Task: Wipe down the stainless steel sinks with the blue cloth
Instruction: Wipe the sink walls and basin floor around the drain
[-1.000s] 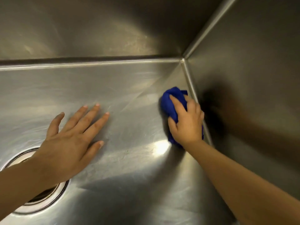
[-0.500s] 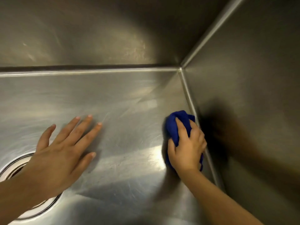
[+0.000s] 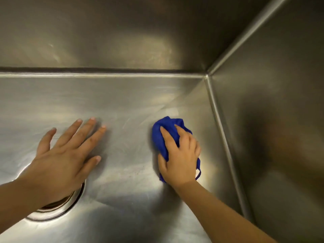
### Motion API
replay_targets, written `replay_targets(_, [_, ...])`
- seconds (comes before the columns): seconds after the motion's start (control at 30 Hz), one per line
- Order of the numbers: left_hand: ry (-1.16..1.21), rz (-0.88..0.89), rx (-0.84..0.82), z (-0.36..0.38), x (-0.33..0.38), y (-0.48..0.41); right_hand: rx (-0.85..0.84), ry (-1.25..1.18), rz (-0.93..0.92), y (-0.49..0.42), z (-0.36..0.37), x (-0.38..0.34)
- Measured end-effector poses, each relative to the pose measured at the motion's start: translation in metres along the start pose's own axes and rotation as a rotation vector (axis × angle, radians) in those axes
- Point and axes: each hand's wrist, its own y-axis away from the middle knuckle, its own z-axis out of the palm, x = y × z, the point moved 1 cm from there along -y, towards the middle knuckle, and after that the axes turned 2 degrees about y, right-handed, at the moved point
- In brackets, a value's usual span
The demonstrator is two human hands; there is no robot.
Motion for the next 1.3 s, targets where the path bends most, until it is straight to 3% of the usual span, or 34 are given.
replay_targets(0.1, [-0.020,-0.025,-0.023,-0.001,-0.010,0.003,0.015,0.057,-0.040,-0.050,0.003,-0.003])
replay_targets(0.23, [-0.017,-0.081,-0.015,0.006,-0.019,0.016,-0.021,0.054,0.306,-0.084,0.012,-0.034])
replay_targets(0.27, [-0.011,-0.091,-0.014,0.008,-0.021,0.019,0.001,0.055,0.312,-0.075,0.014,-0.042])
replay_targets(0.43, [0.025,-0.125,-0.019,0.009,-0.024,0.025,0.006,0.010,-0.149,0.013,0.017,-0.071])
replay_targets(0.53, [0.015,-0.115,0.004,0.004,-0.028,0.027,0.011,-0.020,-0.225,0.001,0.020,-0.072])
replay_targets(0.63, [0.014,-0.104,0.023,0.004,-0.038,0.039,0.028,0.018,-0.105,-0.044,0.023,-0.089])
replay_targets(0.77, [0.060,-0.161,0.024,-0.001,-0.064,0.054,-0.003,-0.031,0.283,-0.070,0.031,-0.124])
replay_targets(1.0, [-0.001,-0.179,0.004,-0.019,-0.109,0.091,-0.033,0.005,0.022,-0.017,0.031,-0.136])
replay_targets(1.07, [-0.014,-0.181,0.018,-0.020,-0.123,0.099,0.009,-0.019,0.064,-0.033,0.033,-0.143])
replay_targets(1.23, [0.005,-0.204,-0.004,-0.013,-0.150,0.120,0.071,-0.033,0.456,-0.068,0.043,-0.192])
replay_targets(1.3, [0.019,-0.223,-0.025,-0.011,-0.156,0.129,0.025,-0.031,0.366,-0.065,0.049,-0.223])
